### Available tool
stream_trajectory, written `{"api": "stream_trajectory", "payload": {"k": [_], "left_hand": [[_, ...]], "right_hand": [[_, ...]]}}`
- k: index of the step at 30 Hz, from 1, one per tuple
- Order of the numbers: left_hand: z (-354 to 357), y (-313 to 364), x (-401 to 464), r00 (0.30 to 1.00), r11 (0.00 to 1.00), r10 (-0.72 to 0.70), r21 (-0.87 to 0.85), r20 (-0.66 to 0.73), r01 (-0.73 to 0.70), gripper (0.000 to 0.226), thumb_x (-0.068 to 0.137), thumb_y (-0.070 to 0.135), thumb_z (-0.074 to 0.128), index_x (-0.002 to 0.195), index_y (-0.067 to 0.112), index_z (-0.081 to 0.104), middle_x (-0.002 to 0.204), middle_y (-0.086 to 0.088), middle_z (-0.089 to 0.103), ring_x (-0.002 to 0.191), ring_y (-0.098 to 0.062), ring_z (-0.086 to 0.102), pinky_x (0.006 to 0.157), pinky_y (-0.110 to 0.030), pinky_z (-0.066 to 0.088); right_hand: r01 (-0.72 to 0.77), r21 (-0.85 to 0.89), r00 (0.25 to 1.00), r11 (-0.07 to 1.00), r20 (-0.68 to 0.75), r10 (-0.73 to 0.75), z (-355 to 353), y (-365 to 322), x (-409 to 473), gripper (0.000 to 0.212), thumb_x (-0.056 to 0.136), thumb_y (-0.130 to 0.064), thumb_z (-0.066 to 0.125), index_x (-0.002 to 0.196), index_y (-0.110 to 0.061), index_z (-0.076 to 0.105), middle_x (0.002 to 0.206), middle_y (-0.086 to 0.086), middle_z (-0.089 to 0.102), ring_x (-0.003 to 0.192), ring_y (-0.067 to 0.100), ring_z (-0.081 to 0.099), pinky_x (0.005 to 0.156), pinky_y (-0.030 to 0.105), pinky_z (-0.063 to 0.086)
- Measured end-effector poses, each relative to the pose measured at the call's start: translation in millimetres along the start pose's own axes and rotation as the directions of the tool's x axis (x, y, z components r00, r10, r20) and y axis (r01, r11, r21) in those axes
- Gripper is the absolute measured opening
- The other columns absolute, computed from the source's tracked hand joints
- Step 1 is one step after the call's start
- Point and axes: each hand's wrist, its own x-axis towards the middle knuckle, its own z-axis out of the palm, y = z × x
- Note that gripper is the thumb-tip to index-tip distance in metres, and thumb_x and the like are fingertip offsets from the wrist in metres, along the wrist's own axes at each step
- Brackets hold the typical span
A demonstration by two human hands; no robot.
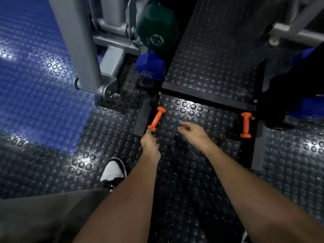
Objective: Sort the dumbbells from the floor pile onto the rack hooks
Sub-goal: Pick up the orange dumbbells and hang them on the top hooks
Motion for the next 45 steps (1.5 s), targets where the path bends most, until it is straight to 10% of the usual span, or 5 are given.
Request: {"api": "stream_trajectory", "payload": {"k": [7,13,20,34,45], "left_hand": [[7,-5,46,0.998,0.983,-0.063,-0.176,-0.015,0.059,0.027,0.099,0.022,0.054,0.072,0.018,0.052,0.052,0.002,0.056,0.062,-0.013,0.043,0.056,-0.027,0.036],[13,-5,65,0.998,0.968,-0.068,-0.242,0.006,0.067,0.018,0.097,0.017,0.055,0.079,0.014,0.057,0.123,-0.011,0.059,0.12,-0.025,0.05,0.118,-0.047,0.032],[25,-7,62,1.0,0.997,0.009,-0.078,-0.024,-0.01,0.014,0.097,0.011,0.055,0.099,0.009,0.069,0.075,-0.001,0.052,0.062,-0.011,0.047,0.06,-0.023,0.04],[54,34,-55,0.948,0.965,0.219,0.091,0.23,-0.245,0.02,0.098,0.021,0.067,0.11,0.005,0.065,0.097,-0.016,0.074,0.08,-0.024,0.071,0.068,-0.03,0.057],[52,143,-236,0.566,0.821,0.414,-0.024,0.713,-0.57,0.02,0.094,0.005,0.068,0.113,0.013,0.069,0.089,-0.01,0.067,0.071,-0.015,0.062,0.064,-0.025,0.052]], "right_hand": [[0.085,-0.047,0.995,0.995,-0.045,-0.087,26,-42,88,0.044,0.098,-0.03,0.063,0.141,-0.021,0.061,0.138,0.002,0.064,0.125,0.023,0.061,0.11,0.039,0.047],[0.129,-0.167,0.99,0.977,0.08,-0.117,50,-46,136,0.06,0.099,-0.013,0.057,0.157,-0.017,0.043,0.154,0.005,0.053,0.142,0.024,0.049,0.12,0.035,0.037],[0.152,-0.26,0.977,0.953,-0.109,-0.186,35,-16,117,0.02,0.095,-0.01,0.064,0.111,-0.011,0.076,0.111,0.013,0.067,0.102,0.028,0.064,0.088,0.029,0.046],[0.32,0.138,0.878,0.937,-0.415,-0.239,-92,-53,-38,0.016,0.095,-0.012,0.072,0.1,-0.026,0.065,0.095,-0.004,0.072,0.084,0.012,0.069,0.075,0.026,0.055],[0.578,0.083,0.684,0.812,-0.592,-0.426,-207,-168,-184,0.031,0.09,-0.007,0.077,0.1,-0.035,0.067,0.101,-0.005,0.074,0.095,0.013,0.07,0.088,0.028,0.053]]}}
